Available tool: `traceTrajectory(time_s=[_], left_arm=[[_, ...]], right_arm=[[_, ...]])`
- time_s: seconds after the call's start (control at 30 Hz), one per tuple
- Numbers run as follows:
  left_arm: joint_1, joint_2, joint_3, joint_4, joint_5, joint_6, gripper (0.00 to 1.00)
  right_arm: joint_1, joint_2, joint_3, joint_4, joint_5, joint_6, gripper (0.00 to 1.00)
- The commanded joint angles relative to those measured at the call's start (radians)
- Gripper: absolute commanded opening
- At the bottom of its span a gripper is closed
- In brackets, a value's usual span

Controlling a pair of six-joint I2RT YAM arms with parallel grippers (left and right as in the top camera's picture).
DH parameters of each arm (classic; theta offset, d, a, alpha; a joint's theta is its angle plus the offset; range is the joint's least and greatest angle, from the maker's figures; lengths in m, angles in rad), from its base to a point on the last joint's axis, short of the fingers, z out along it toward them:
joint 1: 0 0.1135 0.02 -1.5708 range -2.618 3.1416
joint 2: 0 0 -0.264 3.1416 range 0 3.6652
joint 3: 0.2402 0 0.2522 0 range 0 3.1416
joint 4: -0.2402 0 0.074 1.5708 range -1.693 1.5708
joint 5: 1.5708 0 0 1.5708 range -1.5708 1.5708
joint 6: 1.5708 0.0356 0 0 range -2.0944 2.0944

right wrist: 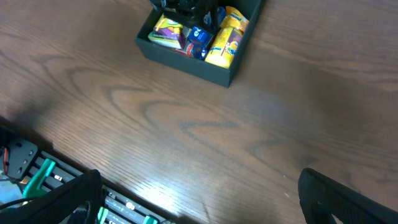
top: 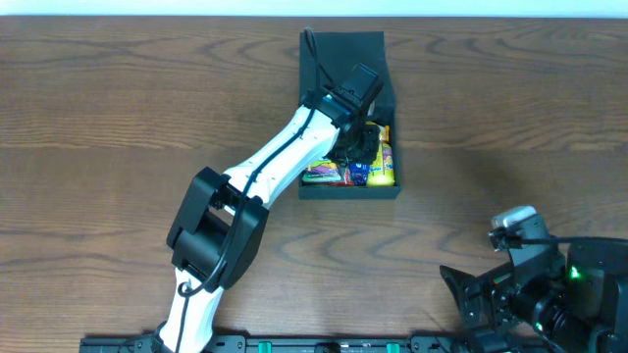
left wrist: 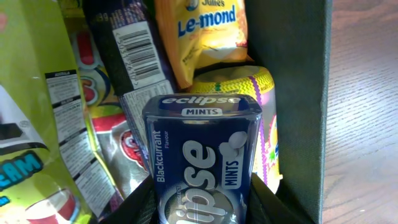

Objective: Pack container
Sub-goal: 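Lower the Eclipse tin into the box and open the left gripper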

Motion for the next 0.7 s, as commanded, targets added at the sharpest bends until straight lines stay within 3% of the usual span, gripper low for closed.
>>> traceTrajectory(time_s=[0.0,0.13,0.23,0.27,0.43,0.67], left_arm=[[0.029,0.005,0.012,0.000,0.006,-0.016,0.33],[0.055,0.005,0.012,-0.005,0.008,-0.016,0.42],[0.074,0.005,0.012,-0.006,0.026,-0.008,0.61],[0.082,0.005,0.012,-0.004,0.041,0.003,0.63],[0.112,-0.001,0.013,0.000,0.142,0.064,0.62],[0.196,-0.072,0.049,0.014,0.068,0.104,0.61]], right_arm=[[-0.008,0.000,0.006,-0.002,0.003,0.012,0.99],[-0.008,0.000,0.006,-0.002,0.003,0.012,0.99],[-0.008,0.000,0.006,-0.002,0.003,0.012,0.99],[-0.008,0.000,0.006,-0.002,0.003,0.012,0.99],[-0.008,0.000,0.006,-0.002,0.003,0.012,0.99],[-0.008,0.000,0.006,-0.002,0.003,0.012,0.99]])
